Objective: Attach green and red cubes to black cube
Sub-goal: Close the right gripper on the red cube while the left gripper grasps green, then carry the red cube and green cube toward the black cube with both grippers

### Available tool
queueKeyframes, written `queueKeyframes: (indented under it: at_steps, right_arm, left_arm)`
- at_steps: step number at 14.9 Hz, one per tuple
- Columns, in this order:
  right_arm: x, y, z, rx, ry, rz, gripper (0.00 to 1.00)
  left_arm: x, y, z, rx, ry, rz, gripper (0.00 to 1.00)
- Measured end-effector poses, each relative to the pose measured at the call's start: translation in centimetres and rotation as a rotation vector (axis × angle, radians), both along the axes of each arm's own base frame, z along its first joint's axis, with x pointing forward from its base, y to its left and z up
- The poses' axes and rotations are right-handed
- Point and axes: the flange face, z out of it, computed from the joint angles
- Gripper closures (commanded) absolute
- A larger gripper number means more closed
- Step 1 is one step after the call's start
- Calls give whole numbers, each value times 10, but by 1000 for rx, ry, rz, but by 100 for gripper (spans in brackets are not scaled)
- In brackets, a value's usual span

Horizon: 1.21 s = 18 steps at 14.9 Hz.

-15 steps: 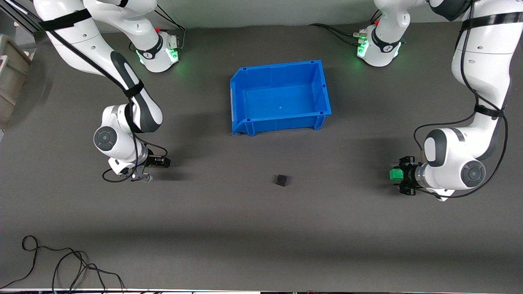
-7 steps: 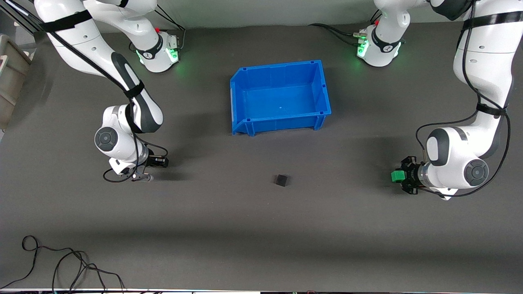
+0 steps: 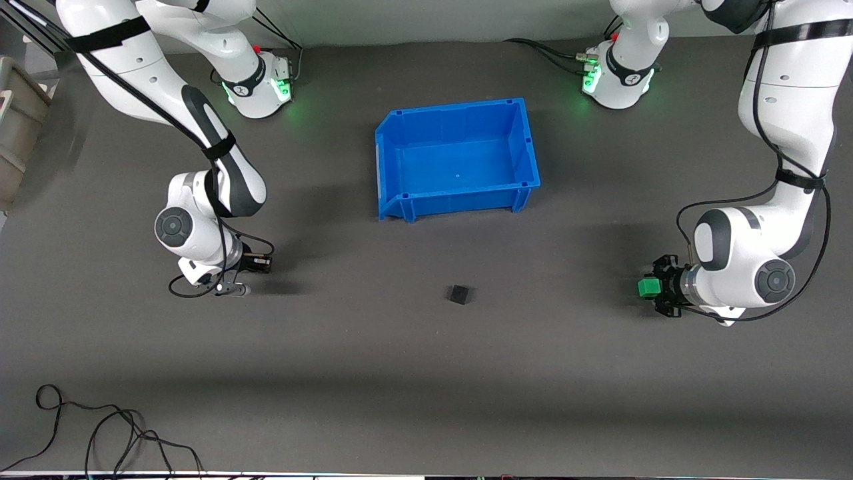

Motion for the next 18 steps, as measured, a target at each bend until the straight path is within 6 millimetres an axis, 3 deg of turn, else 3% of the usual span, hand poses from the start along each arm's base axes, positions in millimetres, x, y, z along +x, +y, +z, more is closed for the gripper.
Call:
queueKeyframes:
  at_steps: [4, 7, 9, 10, 13, 14, 18]
  right_arm:
    - [1, 0, 14, 42, 41, -92, 100]
    - [10, 5, 51, 51, 69, -165, 100]
    - [19, 12, 81, 50, 101, -236, 100]
    - [24, 19, 95, 45, 115, -289, 100]
    - [34, 65, 124, 16, 118, -510, 100]
    - [34, 84, 128, 10, 114, -589, 100]
    - [32, 147, 133, 48, 158, -887, 100]
  left_arm:
    - [-1, -1, -3, 4, -4, 4, 35]
    - [-2, -1, -4, 9, -1, 1, 35]
    - [-3, 0, -5, 18, 3, -1, 44]
    - [-3, 0, -5, 20, 3, 3, 53]
    - [-3, 2, -4, 29, 3, 32, 93]
    - [-3, 3, -4, 31, 4, 37, 100]
    - [7, 0, 8, 37, -22, 69, 100]
